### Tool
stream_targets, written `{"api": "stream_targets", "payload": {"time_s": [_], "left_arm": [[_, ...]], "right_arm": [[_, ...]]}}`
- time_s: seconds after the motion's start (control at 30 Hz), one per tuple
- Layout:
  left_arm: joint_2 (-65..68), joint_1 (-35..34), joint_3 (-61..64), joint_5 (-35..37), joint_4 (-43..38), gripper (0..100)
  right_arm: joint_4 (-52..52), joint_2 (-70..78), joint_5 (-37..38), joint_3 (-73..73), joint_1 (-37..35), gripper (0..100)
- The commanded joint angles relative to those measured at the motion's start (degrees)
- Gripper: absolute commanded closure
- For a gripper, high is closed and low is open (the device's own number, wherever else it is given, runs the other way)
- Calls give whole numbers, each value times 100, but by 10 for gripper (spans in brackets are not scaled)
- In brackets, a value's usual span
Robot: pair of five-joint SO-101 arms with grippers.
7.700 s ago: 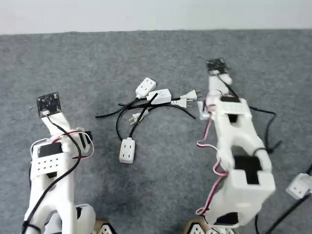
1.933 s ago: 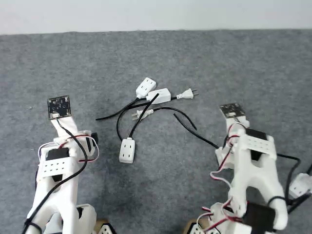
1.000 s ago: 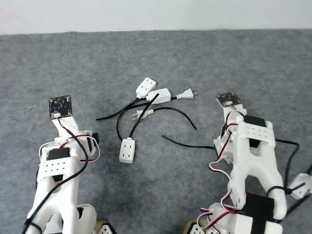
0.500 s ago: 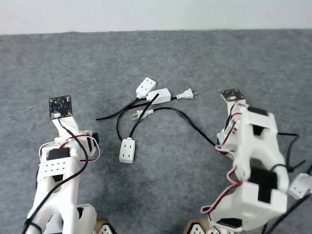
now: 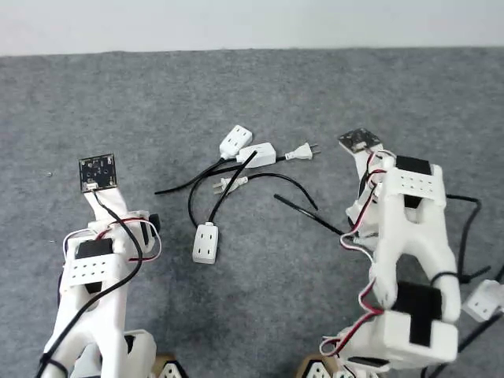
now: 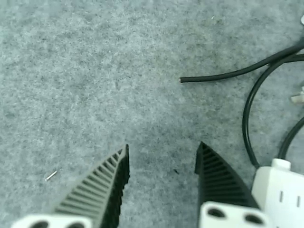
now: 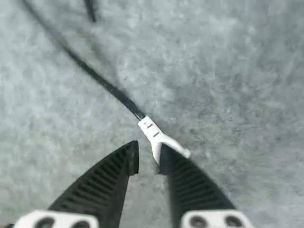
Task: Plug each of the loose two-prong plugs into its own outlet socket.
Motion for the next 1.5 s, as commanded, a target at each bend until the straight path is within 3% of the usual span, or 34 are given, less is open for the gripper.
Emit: {"api": "stream_targets", "payload": {"time_s": [0.0,0.37,0.5,0.7,0.97,1.13,1.37,1.47], "left_arm": [[-149,35,-48,-70,-149,781],[-158,18,-48,-70,-149,780],[-158,18,-48,-70,-149,780],[-158,9,-48,-70,-149,780],[-158,26,-48,-70,-149,780],[-158,35,-40,-70,-149,780],[-158,44,-40,-70,-149,780],[-158,44,-40,-70,-149,780]], "right_arm": [[277,-418,756,-255,-48,819],[-418,13,3895,141,277,861],[-295,136,5354,132,312,861],[-611,242,5477,141,347,867],[-760,1130,5495,105,919,868],[-690,1270,5503,149,1051,946],[-462,822,5468,141,1024,893],[-558,743,5459,141,1024,969]]}}
